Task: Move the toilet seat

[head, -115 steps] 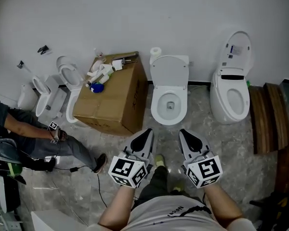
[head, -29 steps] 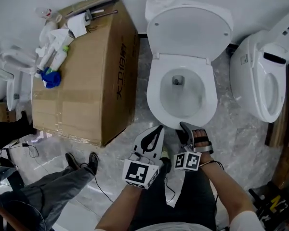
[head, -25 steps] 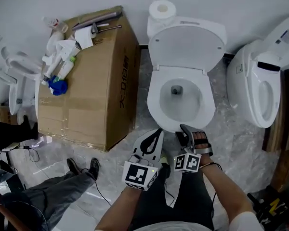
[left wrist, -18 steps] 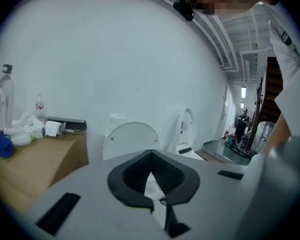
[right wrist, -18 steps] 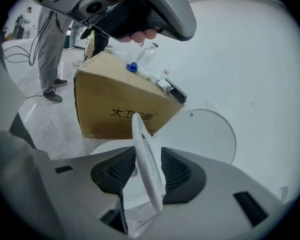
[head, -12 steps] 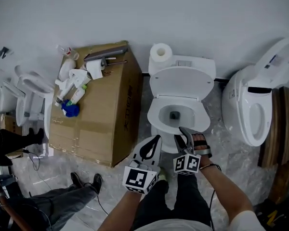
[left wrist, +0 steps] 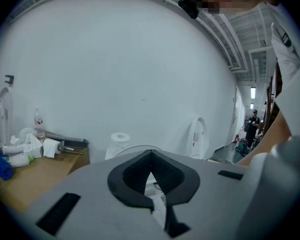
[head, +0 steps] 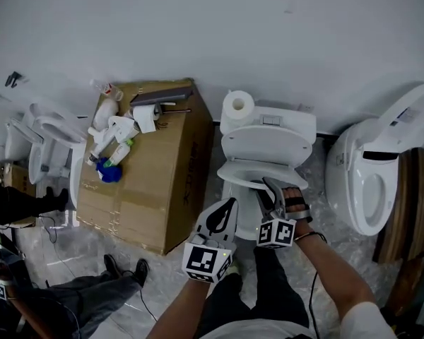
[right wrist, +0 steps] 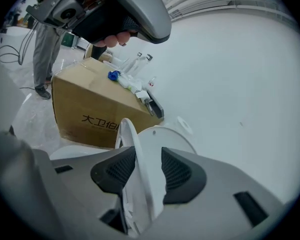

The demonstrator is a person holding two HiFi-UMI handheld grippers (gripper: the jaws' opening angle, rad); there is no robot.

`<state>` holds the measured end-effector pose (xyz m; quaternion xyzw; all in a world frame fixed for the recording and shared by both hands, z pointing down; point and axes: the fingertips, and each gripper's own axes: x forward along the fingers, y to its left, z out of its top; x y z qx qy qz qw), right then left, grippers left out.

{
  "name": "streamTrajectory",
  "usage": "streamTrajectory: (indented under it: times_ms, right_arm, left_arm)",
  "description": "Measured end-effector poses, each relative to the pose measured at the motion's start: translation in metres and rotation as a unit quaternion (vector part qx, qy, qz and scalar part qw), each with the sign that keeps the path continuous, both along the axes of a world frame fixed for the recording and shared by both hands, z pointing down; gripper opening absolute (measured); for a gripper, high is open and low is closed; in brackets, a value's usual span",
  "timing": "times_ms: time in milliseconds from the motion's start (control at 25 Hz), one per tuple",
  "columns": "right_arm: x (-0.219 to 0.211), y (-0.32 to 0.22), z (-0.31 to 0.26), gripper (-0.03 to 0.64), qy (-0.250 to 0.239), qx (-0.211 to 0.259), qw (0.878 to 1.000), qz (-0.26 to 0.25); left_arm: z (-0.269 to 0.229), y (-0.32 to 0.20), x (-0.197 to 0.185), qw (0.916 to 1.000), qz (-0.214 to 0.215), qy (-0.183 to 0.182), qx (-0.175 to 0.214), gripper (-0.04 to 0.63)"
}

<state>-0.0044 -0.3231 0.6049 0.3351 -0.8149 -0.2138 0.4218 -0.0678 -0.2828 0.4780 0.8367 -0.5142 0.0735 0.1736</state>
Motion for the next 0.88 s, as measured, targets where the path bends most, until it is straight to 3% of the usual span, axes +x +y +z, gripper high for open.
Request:
streamTrajectory:
  times_ms: [400,880]
  right_arm:
    - [0.008,-0.066,-0.016,0.168,-0.021,0.025,0.999,-0.016]
    - [0.015,-0.131,-0.02,0.16,-0.007,0.07,0.997,-0.032]
  left_arm:
    - [0.01,-0.053,0.011,0.9997,-0.02,0.003,-0.016,0.008]
    - [0.023,-0.101,0.026,0.999,-0.034,0.007,-0.028,0.008]
